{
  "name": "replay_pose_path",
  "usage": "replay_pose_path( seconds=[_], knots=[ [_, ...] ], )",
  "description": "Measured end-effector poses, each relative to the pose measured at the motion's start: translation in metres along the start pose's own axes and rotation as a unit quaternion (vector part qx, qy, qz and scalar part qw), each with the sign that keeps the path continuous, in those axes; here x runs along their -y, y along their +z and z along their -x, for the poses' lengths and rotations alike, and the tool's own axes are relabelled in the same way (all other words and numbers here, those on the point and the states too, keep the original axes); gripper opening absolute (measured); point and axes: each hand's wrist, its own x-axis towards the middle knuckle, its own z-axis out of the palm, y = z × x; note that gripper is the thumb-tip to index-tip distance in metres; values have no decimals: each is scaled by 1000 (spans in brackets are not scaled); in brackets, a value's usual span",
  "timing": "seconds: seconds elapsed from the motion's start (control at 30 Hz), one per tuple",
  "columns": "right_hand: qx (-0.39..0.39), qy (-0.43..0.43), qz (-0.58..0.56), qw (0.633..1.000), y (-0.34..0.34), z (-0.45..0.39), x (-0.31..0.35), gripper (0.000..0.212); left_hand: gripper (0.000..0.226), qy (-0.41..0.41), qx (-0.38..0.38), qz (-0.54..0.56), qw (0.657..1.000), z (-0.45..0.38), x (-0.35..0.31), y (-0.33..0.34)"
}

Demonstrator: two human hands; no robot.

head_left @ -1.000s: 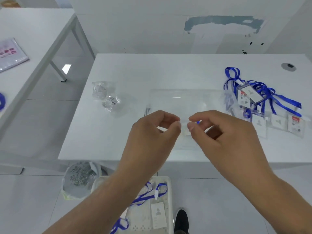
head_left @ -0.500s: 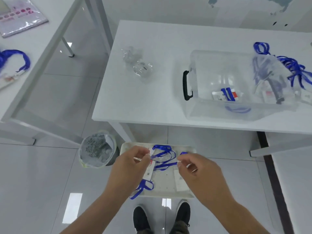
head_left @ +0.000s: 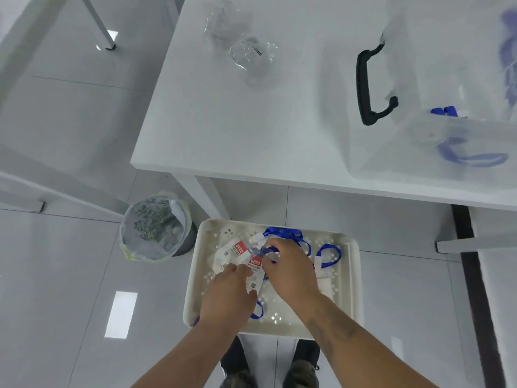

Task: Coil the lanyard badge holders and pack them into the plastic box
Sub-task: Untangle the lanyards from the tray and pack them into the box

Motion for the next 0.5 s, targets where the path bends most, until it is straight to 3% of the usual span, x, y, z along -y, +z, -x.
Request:
replay_pose_path(
  seconds=[0.17,0.27,0.37,0.5],
  knots=[
    [14,22,-11,1000,17,-12,-9,32,43,11,3,-3,1000,-6,7,15],
    [24,90,-107,990,7,-13,-9,20,45,20,3,-10,1000,-1,4,13],
    [39,176,-245,953,-16,-10,-5,10,45,50,-7,-7,999,12,3,3],
    [96,250,-362,893,-55,2,-2,10,27,115,-67,34,991,31,1,-15]
  ],
)
